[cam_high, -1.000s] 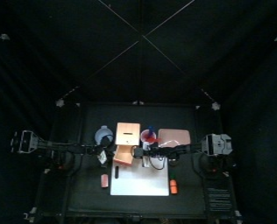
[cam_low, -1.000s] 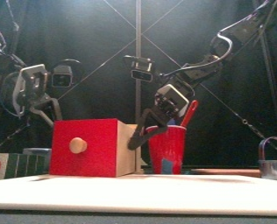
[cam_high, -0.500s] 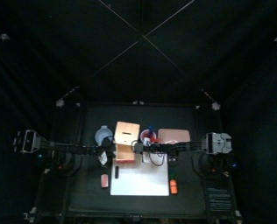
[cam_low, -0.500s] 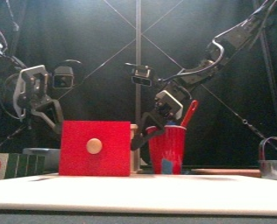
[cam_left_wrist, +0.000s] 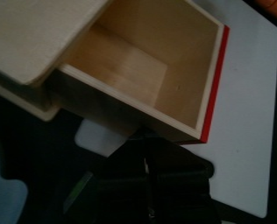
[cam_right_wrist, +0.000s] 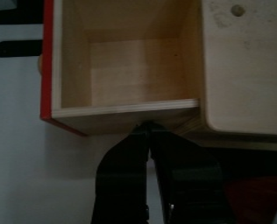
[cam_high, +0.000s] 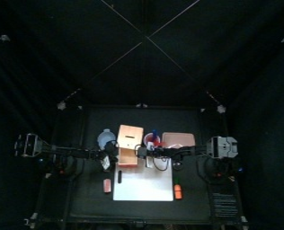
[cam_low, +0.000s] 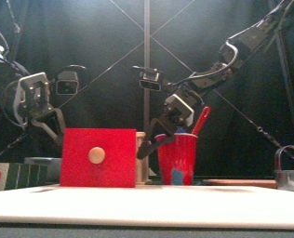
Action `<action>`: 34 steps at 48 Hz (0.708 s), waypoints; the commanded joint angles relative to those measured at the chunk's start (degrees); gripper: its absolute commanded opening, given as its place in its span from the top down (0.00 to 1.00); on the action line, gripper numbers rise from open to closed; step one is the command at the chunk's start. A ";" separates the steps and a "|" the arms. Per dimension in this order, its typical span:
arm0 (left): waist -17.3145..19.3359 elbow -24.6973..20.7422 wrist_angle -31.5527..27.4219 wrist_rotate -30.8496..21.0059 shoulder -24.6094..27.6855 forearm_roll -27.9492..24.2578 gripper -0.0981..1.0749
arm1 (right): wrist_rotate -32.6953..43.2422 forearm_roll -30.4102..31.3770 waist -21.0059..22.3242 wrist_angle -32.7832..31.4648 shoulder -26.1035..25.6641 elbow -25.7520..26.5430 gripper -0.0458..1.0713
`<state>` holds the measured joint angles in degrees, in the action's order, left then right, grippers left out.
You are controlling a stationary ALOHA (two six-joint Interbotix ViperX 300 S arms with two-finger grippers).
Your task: Fix drawer
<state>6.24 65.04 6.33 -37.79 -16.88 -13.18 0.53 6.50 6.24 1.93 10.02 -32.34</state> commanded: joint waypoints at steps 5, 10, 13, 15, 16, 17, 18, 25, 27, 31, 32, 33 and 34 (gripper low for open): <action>2.55 -1.32 -3.25 0.09 -2.46 -2.37 0.72 | -0.09 -0.62 -0.88 -0.35 -1.76 0.62 0.93; 3.60 -1.32 -4.83 0.00 -4.13 -3.78 0.72 | -0.09 -0.53 -1.05 -0.70 -1.93 0.44 0.93; 3.96 -1.14 -5.71 0.00 -5.10 -4.31 0.72 | -0.09 -0.53 -1.05 -0.97 -1.93 0.26 0.93; 4.13 -0.97 -6.33 0.00 -5.63 -4.39 0.72 | -0.09 -0.62 -1.05 -1.14 -2.02 0.18 0.93; 4.13 -0.97 -6.59 0.00 -5.80 -4.39 0.72 | -0.09 -0.53 -1.05 -1.23 -2.02 0.18 0.93; 4.31 -0.88 -6.94 0.00 -5.98 -4.39 0.72 | -0.09 -0.53 -1.05 -1.32 -2.02 0.18 0.93; 4.31 -0.88 -7.29 0.00 -6.24 -4.39 0.72 | -0.09 -0.53 -1.05 -1.41 -2.11 0.18 0.93; 6.06 -0.70 -10.20 0.09 -8.09 -5.62 0.72 | -0.09 -0.18 -0.97 -2.29 -2.81 0.18 0.93; 7.38 -0.88 -11.16 -0.09 -8.53 -6.86 0.72 | -0.09 -0.18 -0.79 -2.64 -3.34 0.18 0.93; 9.40 -1.23 -11.69 -0.18 -8.96 -9.05 0.72 | -0.18 0.09 -0.79 -3.34 -4.13 0.09 0.93; 9.84 -1.41 -11.78 -0.26 -9.05 -9.58 0.72 | -0.18 0.09 -0.79 -3.60 -4.31 0.00 0.93; 10.37 -1.58 -11.87 -0.26 -9.05 -10.11 0.72 | -0.18 0.18 -0.79 -3.78 -4.48 0.00 0.93; 10.72 -1.67 -11.95 -0.26 -9.05 -10.55 0.72 | -0.18 0.35 -0.70 -3.96 -4.66 0.00 0.93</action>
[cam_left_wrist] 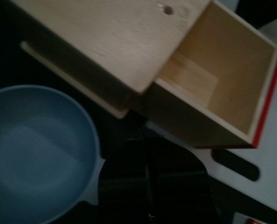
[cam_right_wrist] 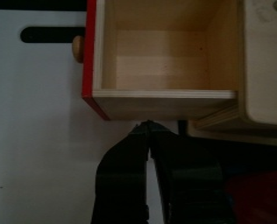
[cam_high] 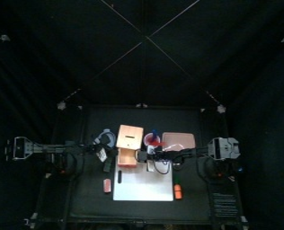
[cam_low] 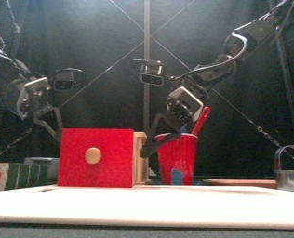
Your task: Fix drawer
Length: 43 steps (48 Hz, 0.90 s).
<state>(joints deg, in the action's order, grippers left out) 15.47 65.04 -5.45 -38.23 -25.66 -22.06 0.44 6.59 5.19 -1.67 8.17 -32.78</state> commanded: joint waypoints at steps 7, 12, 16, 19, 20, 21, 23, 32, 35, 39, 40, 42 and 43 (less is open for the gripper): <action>4.39 -3.25 -0.26 0.18 0.09 -5.19 0.72 | -0.09 0.88 0.70 -1.14 -3.43 0.44 0.93; 5.71 -3.87 -0.26 0.18 0.26 -7.03 0.72 | -0.09 0.97 0.70 -1.41 -3.60 0.35 0.93; 6.33 -4.13 -0.09 0.18 0.44 -7.82 0.72 | -0.18 1.32 1.14 -1.67 -3.87 0.62 0.93; 6.33 -4.31 0.26 0.18 0.70 -8.00 0.72 | -0.18 2.11 2.02 -2.02 -4.22 0.79 0.93; 6.33 -4.39 0.44 0.18 0.79 -8.00 0.72 | -0.18 2.37 2.29 -2.11 -4.31 0.88 0.93; 6.33 -4.48 0.53 0.18 0.88 -8.00 0.72 | -0.18 2.64 2.64 -2.20 -4.39 0.97 0.93; 6.33 -4.66 0.70 0.09 1.14 -8.00 0.72 | -0.18 3.16 3.25 -2.55 -4.66 1.23 0.93; 6.15 -5.10 2.90 0.09 2.72 -7.91 0.72 | -0.18 5.19 5.36 -2.99 -4.75 2.55 0.93; 5.98 -5.19 3.43 0.09 3.34 -7.82 0.72 | -0.18 5.62 5.71 -2.90 -4.66 2.72 0.93; 5.80 -5.19 3.69 0.09 3.96 -7.65 0.72 | -0.18 5.89 6.24 -2.90 -4.66 2.81 0.93; 5.71 -5.27 3.69 0.00 4.04 -7.65 0.72 | -0.18 5.98 6.33 -2.90 -4.57 2.81 0.93; 5.54 -5.27 3.69 0.09 4.13 -7.47 0.72 | -0.09 5.98 6.59 -2.90 -4.57 2.81 0.93; 5.36 -5.27 3.69 0.00 4.22 -7.38 0.72 | -0.09 5.98 6.68 -2.99 -4.57 2.81 0.93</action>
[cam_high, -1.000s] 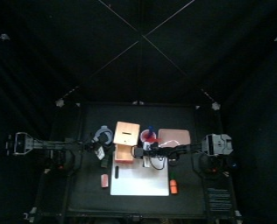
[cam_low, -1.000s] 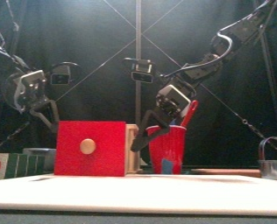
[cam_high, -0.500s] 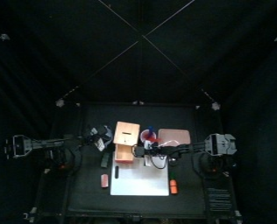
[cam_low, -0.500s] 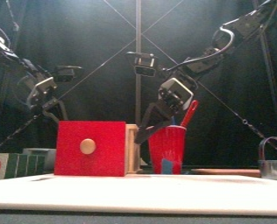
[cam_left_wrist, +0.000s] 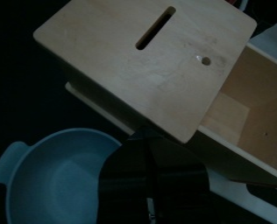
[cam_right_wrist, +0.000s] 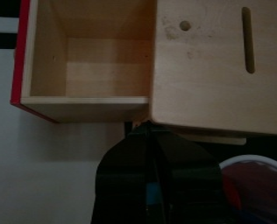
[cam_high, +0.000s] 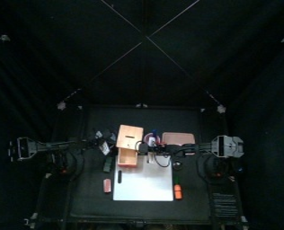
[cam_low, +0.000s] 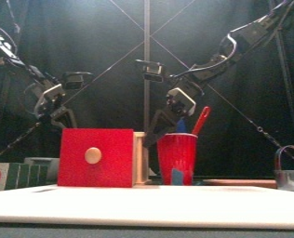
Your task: Fix drawer
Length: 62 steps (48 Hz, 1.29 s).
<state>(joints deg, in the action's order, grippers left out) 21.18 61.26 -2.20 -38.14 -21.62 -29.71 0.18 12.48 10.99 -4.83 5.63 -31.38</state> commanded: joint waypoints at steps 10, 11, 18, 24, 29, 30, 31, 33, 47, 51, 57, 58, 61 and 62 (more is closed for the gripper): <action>-1.32 -2.20 0.53 -0.09 0.18 0.62 0.72 | 0.09 0.09 2.11 0.26 -2.02 1.32 0.93; -1.41 -2.29 0.53 -0.09 0.18 0.70 0.72 | 0.09 0.09 2.20 0.26 -2.02 1.32 0.93; -2.20 -2.46 0.62 -0.09 0.18 1.67 0.72 | -0.09 0.09 2.37 0.26 -2.11 1.23 0.93; -2.99 -2.37 0.88 -0.18 0.18 2.99 0.72 | -0.09 0.09 2.72 0.26 -2.11 1.14 0.93; -3.60 -2.20 0.88 -0.18 0.18 4.04 0.72 | -0.18 0.09 3.16 0.26 -2.11 1.23 0.93; -3.69 -2.20 0.97 -0.18 0.18 4.22 0.72 | -0.18 0.09 3.25 0.26 -2.11 1.32 0.93; -3.78 -2.11 0.88 -0.09 0.18 4.39 0.72 | -0.26 0.09 3.34 0.18 -2.11 1.32 0.93; -3.96 -2.11 0.97 -0.09 0.18 4.57 0.72 | -0.26 0.09 3.52 0.26 -2.20 1.41 0.93; -4.13 -1.41 0.44 -0.09 0.18 5.01 0.72 | -0.18 0.09 3.87 0.18 -2.55 1.14 0.93; -3.78 -1.23 -0.35 0.09 0.09 5.01 0.72 | 0.00 0.00 3.52 0.26 -2.81 1.05 0.93; -3.43 -1.23 -1.14 0.35 0.18 4.39 0.72 | 0.18 -0.09 2.37 0.18 -3.16 0.70 0.93; -3.16 -1.23 -1.23 0.35 0.18 4.13 0.72 | 0.18 -0.18 2.11 0.18 -3.25 0.62 0.93; -2.72 -1.32 -1.23 0.35 0.18 3.52 0.72 | 0.18 -0.26 1.23 0.09 -3.25 0.09 0.93; -2.55 -1.32 -1.23 0.35 0.09 3.34 0.72 | 0.18 -0.18 1.05 0.00 -3.34 0.00 0.93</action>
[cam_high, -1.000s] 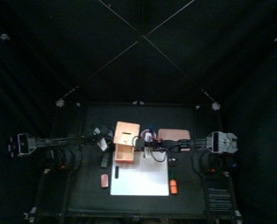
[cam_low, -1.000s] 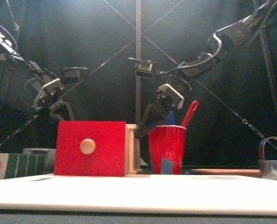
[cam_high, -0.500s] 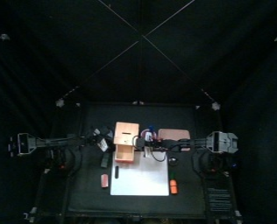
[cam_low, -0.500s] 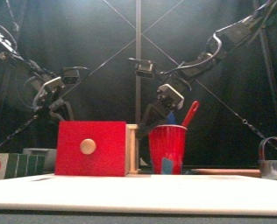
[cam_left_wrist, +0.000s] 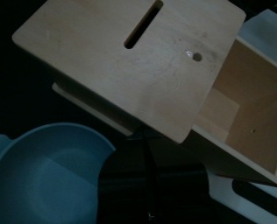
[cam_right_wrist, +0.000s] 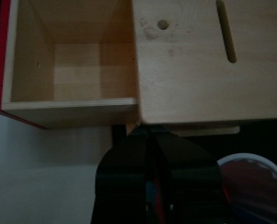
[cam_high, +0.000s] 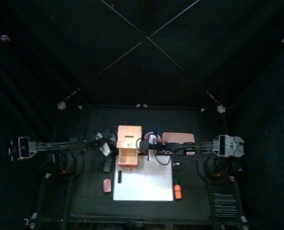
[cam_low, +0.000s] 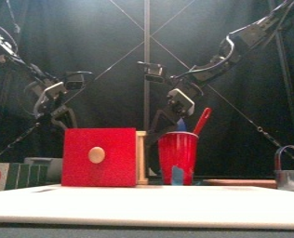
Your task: Fix drawer
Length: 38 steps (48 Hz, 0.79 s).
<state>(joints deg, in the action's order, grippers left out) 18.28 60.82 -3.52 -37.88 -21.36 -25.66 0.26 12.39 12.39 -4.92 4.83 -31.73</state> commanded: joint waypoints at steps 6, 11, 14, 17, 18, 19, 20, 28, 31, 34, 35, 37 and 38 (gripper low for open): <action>0.79 -0.88 0.09 0.09 -0.18 -0.88 0.72 | 0.09 -0.09 -1.67 -0.53 -2.55 -0.44 0.93; 0.97 -0.70 -0.35 0.09 -0.44 -0.88 0.72 | -0.26 0.18 -3.08 -1.76 -2.72 -0.88 0.93; 0.88 -0.70 -0.88 0.18 -0.70 -0.88 0.72 | -0.35 0.18 -3.60 -2.46 -3.08 -0.79 0.93; 0.97 -0.70 -1.76 0.26 -1.14 -1.05 0.72 | -0.44 0.18 -4.22 -2.90 -3.34 -0.79 0.93; 0.97 -0.70 -2.11 0.26 -1.32 -1.32 0.72 | -0.44 0.18 -4.39 -2.99 -3.52 -0.79 0.93; 0.97 -0.70 -2.46 0.26 -1.58 -1.58 0.72 | -0.44 0.18 -4.48 -3.08 -3.69 -0.79 0.93; 0.97 -0.70 -2.81 0.18 -1.76 -1.85 0.72 | -0.44 0.09 -4.75 -3.08 -3.78 -0.79 0.93; 1.32 -0.44 -6.77 0.09 -4.57 -5.10 0.72 | -0.44 0.18 -5.98 -3.08 -5.45 -0.70 0.93; 1.76 -0.26 -7.47 0.09 -5.89 -5.62 0.72 | -0.35 0.18 -6.33 -3.08 -6.15 -0.79 0.93; 1.76 0.00 -7.82 -0.09 -7.47 -5.45 0.72 | -0.26 0.18 -6.77 -3.16 -6.77 -0.88 0.93; 1.76 0.00 -7.73 -0.09 -7.73 -5.36 0.72 | -0.18 0.18 -6.86 -3.08 -6.86 -0.88 0.93; 1.49 0.18 -8.09 -0.09 -8.96 -4.83 0.72 | -0.09 0.18 -7.21 -3.16 -7.29 -0.97 0.93; 1.49 0.18 -8.26 -0.09 -9.32 -4.57 0.72 | -0.09 0.18 -7.38 -3.16 -7.56 -1.05 0.93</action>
<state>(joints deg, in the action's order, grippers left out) 19.78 61.61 -11.51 -37.88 -29.18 -30.67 0.00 12.57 5.54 -8.17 -0.09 -33.22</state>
